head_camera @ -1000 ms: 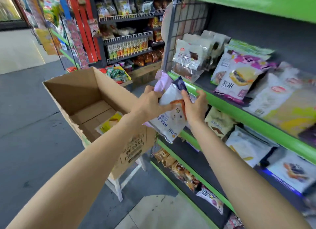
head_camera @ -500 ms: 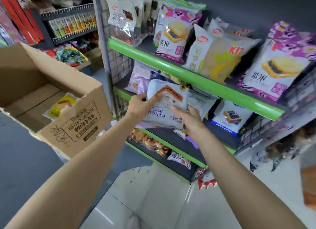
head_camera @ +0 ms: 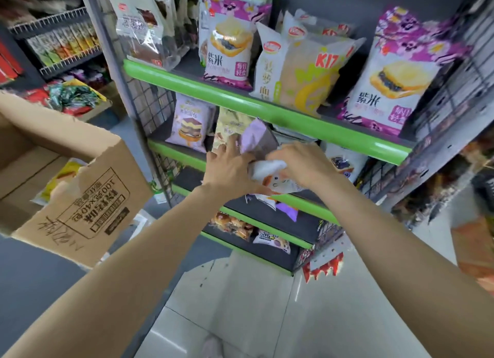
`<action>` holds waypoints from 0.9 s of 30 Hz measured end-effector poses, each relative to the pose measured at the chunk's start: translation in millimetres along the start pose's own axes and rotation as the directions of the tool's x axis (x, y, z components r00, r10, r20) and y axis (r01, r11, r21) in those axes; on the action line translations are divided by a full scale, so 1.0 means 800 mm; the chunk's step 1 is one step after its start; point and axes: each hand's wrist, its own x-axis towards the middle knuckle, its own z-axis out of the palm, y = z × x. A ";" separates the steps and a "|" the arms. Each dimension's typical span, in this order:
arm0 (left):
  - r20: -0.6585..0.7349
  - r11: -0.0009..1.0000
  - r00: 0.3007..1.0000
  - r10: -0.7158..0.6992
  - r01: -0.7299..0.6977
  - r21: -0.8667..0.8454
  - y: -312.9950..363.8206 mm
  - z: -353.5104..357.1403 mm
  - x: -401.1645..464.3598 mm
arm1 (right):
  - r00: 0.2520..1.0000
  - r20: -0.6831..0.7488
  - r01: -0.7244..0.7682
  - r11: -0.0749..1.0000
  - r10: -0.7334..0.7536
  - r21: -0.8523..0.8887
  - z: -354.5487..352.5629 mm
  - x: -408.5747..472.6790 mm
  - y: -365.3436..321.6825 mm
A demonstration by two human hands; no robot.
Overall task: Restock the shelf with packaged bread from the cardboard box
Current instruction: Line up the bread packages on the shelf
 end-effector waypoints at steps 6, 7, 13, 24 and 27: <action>0.079 0.984 0.989 -0.125 0.134 -0.118 0.007 0.020 0.009 | 0.805 -0.311 -0.232 0.751 0.504 0.618 0.049 -0.018 -0.017; 0.107 0.960 0.980 -0.165 0.185 -0.212 0.005 0.024 0.009 | 0.721 -0.147 -0.331 0.523 0.678 0.785 0.060 -0.024 -0.018; 0.242 0.648 0.952 -0.185 0.303 -0.699 0.022 0.062 0.011 | 0.772 0.433 -0.306 -0.326 0.464 0.895 0.124 -0.036 -0.006; -0.024 0.671 0.981 -0.195 0.116 -0.732 0.048 0.126 0.038 | 0.465 0.149 -0.218 -0.051 0.873 0.975 0.169 -0.039 0.102; -0.028 0.563 0.986 -0.166 0.072 -0.823 0.055 0.128 0.042 | 0.431 0.052 -0.305 0.092 0.901 0.948 0.181 -0.021 0.131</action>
